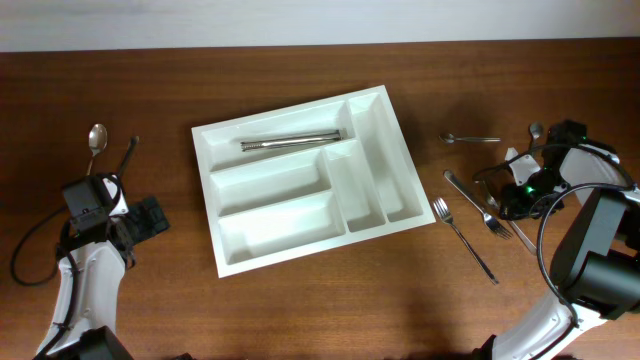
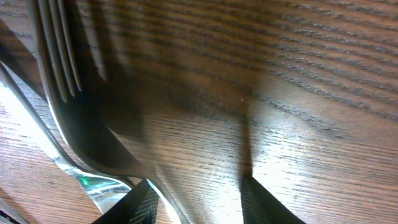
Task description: Pack container
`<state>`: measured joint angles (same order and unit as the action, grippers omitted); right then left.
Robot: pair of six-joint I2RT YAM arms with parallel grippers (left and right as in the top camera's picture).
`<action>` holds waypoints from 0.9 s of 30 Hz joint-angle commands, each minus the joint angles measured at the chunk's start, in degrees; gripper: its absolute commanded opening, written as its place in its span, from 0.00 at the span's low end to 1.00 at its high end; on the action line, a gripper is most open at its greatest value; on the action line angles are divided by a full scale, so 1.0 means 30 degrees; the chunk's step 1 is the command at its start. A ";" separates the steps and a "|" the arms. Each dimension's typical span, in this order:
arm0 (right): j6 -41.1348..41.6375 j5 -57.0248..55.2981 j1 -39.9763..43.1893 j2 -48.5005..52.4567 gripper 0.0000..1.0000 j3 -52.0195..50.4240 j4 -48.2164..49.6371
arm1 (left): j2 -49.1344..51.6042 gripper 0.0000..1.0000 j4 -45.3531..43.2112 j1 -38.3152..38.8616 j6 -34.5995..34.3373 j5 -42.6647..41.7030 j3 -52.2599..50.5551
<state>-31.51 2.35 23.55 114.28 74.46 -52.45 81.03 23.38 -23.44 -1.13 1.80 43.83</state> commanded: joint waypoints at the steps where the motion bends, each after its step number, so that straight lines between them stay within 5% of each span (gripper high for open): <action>1: 0.0015 -0.0474 0.0175 0.0189 0.43 -0.0102 0.0146 | 0.0095 0.99 0.0029 -0.0102 0.0240 0.0044 0.0350; 15: 0.0138 -0.2171 0.0117 0.0197 0.18 -0.1071 0.0022 | 0.0095 0.99 0.0029 -0.0102 0.0240 0.0044 0.0350; 17: 0.0306 -0.2171 0.0117 0.0197 0.05 -0.1071 0.0124 | 0.0095 0.99 0.0029 -0.0102 0.0240 0.0044 0.0350; 27: 0.2812 -0.0765 -0.0211 0.0044 0.04 0.0291 0.0525 | 0.0095 0.99 0.0022 -0.0102 0.0240 0.0044 0.0350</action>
<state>-26.83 -2.02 23.51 113.58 73.43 -51.33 81.03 23.38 -23.44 -1.13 1.78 43.83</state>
